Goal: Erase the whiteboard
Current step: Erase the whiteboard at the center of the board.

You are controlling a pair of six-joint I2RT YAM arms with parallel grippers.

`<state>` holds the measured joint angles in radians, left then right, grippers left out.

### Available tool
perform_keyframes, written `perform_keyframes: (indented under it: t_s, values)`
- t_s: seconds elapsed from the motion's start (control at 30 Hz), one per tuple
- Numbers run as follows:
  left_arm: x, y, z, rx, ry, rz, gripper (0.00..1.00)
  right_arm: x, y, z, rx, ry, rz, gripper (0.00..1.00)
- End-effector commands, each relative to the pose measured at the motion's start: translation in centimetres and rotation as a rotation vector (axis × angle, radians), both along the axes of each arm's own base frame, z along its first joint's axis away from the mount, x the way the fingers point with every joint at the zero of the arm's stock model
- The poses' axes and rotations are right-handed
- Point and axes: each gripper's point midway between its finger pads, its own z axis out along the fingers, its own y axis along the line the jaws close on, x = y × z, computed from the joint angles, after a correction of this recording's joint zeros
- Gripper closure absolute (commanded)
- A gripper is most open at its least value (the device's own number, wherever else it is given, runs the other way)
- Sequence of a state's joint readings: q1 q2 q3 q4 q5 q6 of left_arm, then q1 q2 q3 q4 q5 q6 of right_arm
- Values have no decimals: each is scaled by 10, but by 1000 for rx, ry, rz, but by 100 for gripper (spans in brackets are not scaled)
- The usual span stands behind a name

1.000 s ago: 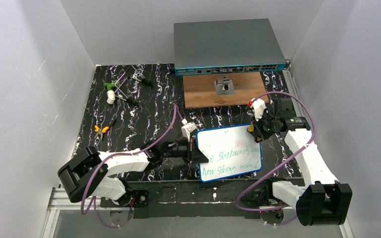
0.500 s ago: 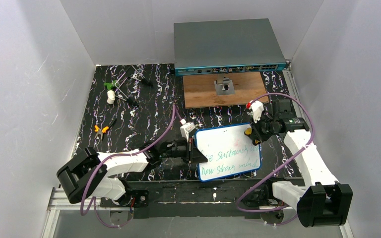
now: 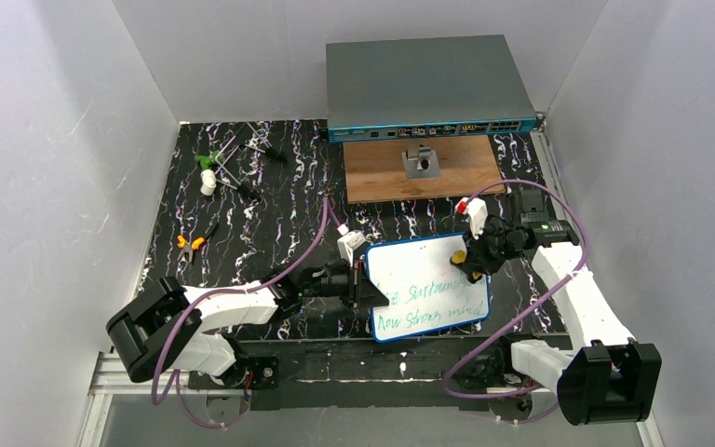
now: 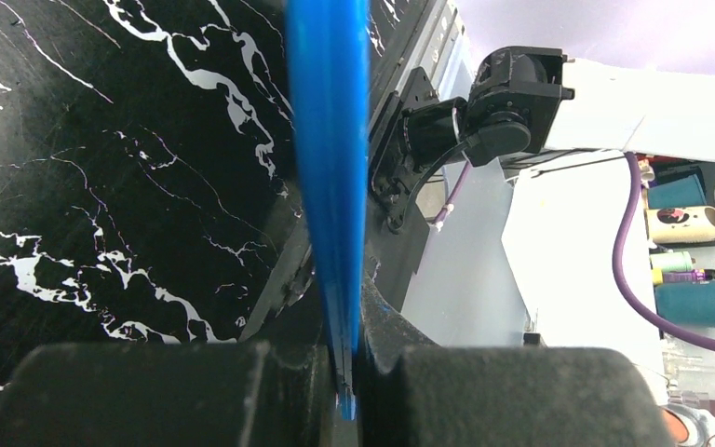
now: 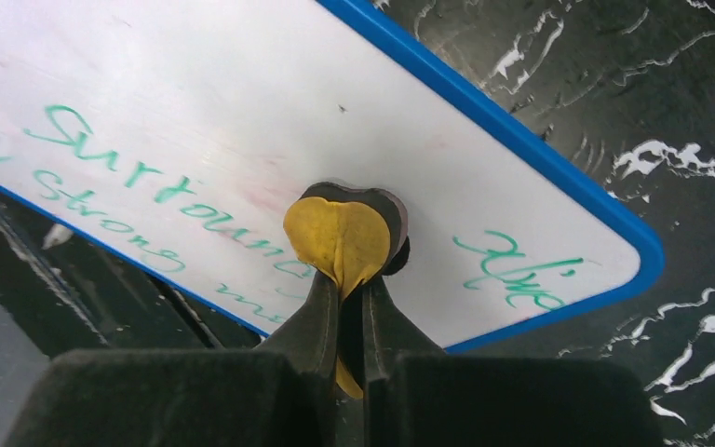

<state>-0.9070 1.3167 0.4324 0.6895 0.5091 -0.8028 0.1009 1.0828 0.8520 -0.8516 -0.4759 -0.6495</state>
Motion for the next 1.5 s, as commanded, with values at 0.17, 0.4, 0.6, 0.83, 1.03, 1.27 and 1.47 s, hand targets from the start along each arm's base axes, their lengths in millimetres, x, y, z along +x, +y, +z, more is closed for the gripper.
perform_keyframes:
  t_s: [0.17,0.4,0.6,0.83,1.03,1.27,1.47]
  values:
    - [-1,-6,41,-139,-124,-39,100,59,-20,36,-24,-155,-250,99]
    - [-1,-4,45,-149,-134,-37,100,51,-46,11,-129,-95,-267,99]
    - [0,0,45,-148,-140,-24,100,-7,-10,-1,8,7,9,99]
    - [1,-1,45,-155,-129,-24,100,3,11,20,117,-36,2,99]
    - [1,0,46,-157,-124,-20,100,58,-33,31,-45,-174,-274,99]
    - [1,1,47,-157,-134,-18,100,33,-45,0,-135,-68,-178,99]
    - [3,1,47,-156,-136,-11,100,-22,-20,-17,-47,37,72,99]
